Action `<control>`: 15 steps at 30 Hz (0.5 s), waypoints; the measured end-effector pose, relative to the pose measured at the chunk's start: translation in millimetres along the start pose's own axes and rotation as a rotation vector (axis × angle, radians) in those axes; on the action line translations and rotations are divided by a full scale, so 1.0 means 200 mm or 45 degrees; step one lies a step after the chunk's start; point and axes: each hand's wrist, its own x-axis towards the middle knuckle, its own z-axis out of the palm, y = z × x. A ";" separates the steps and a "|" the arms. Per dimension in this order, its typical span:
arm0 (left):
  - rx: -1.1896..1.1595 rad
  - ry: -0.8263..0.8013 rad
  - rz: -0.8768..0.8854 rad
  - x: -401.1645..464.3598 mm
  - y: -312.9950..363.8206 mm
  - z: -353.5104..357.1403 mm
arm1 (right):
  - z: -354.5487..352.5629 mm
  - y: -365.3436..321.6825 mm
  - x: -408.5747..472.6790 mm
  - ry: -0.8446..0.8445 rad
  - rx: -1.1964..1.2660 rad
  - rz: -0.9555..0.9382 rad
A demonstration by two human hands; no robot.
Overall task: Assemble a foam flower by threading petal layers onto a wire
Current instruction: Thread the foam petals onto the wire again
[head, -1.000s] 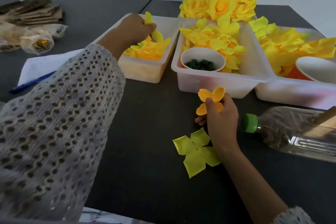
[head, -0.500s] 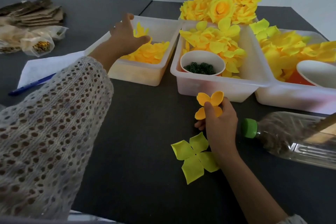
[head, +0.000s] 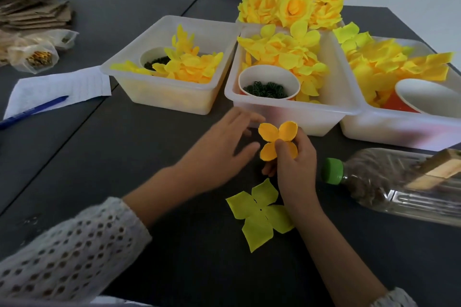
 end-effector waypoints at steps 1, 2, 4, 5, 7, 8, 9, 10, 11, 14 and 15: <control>-0.044 0.003 -0.058 -0.01 0.00 0.04 | 0.00 0.00 0.00 -0.005 0.004 -0.010; -0.115 0.023 -0.114 -0.01 0.00 0.08 | 0.00 0.00 0.00 -0.014 0.002 -0.019; -0.299 0.088 -0.231 0.00 0.01 0.14 | 0.00 0.00 0.00 -0.036 -0.014 -0.032; -0.368 0.126 -0.275 0.00 0.02 0.16 | 0.00 0.00 0.00 -0.049 -0.025 -0.044; -0.419 0.198 -0.308 0.02 0.04 0.19 | 0.00 0.00 0.00 -0.078 -0.044 -0.074; -0.420 0.231 -0.323 0.02 0.05 0.21 | 0.00 0.00 0.00 -0.091 -0.055 -0.083; -0.421 0.268 -0.347 0.03 0.06 0.22 | 0.00 0.00 0.00 -0.103 -0.072 -0.091; -0.428 0.306 -0.369 0.04 0.06 0.22 | 0.00 0.00 0.00 -0.113 -0.098 -0.097; -0.431 0.337 -0.381 0.04 0.06 0.23 | 0.00 0.01 0.00 -0.119 -0.124 -0.103; -0.429 0.342 -0.371 0.05 0.06 0.23 | 0.00 0.01 0.01 -0.116 -0.156 -0.114; -0.430 0.329 -0.368 0.04 0.06 0.22 | 0.00 0.02 0.01 -0.112 -0.163 -0.119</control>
